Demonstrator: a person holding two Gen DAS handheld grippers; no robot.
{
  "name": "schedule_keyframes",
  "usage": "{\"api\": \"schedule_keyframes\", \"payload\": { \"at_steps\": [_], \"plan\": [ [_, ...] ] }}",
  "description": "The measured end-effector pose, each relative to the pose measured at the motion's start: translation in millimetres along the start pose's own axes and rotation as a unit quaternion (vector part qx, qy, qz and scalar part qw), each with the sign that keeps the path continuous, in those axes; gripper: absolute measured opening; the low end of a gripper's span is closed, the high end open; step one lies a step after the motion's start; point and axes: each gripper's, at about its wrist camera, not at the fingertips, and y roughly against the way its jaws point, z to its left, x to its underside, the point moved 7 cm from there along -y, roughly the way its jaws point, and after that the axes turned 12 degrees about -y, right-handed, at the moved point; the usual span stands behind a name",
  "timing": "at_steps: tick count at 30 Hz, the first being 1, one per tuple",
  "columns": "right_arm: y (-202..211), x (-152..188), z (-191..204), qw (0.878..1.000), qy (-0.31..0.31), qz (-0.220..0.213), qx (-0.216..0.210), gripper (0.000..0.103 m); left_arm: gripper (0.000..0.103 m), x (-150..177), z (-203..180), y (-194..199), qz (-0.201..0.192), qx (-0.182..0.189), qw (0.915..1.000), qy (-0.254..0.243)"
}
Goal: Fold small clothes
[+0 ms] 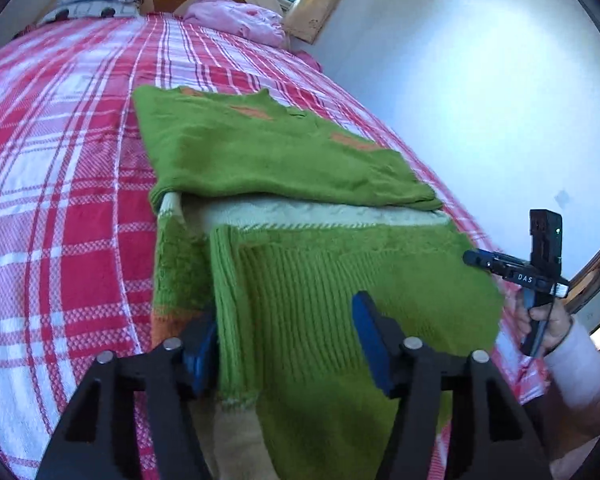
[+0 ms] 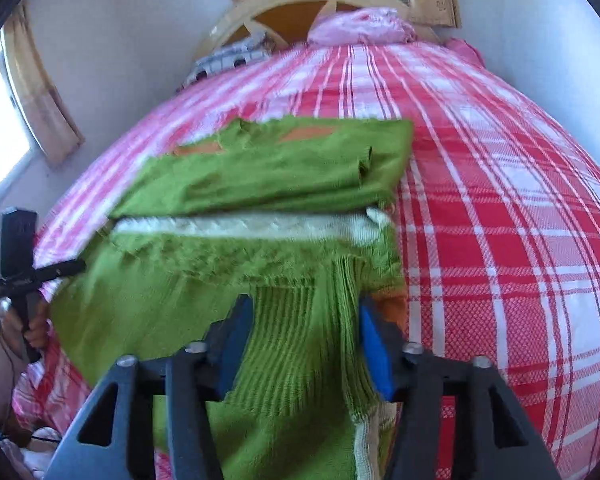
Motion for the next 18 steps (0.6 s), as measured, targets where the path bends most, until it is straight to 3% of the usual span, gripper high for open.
{"api": "schedule_keyframes", "payload": {
  "at_steps": [3,5,7,11,18],
  "plan": [
    [0.5,2.7,-0.9,0.999,0.019,-0.012,0.023,0.012,0.019,3.5,5.9,2.3,0.003,-0.034,0.9994,-0.008],
    [3.8,4.3,0.1,0.999,0.022,-0.017,0.038,0.011,0.010,3.3,11.3,7.2,-0.001,-0.021,0.9997,0.008],
    [9.1,3.3,4.8,0.998,0.035,-0.025,0.050,0.010,0.009,1.8,8.8,16.0,-0.003,-0.026,0.9996,0.005],
    [37.7,-8.3,20.4,0.996,0.049,-0.063,0.046,0.010,0.009,-7.2,-11.0,33.1,-0.023,-0.051,0.9972,-0.049],
    [66.0,-31.4,43.4,0.989,0.072,-0.121,0.049,0.010,0.006,-31.5,-2.7,33.8,-0.047,-0.045,0.9978,-0.009]
  ]
}}
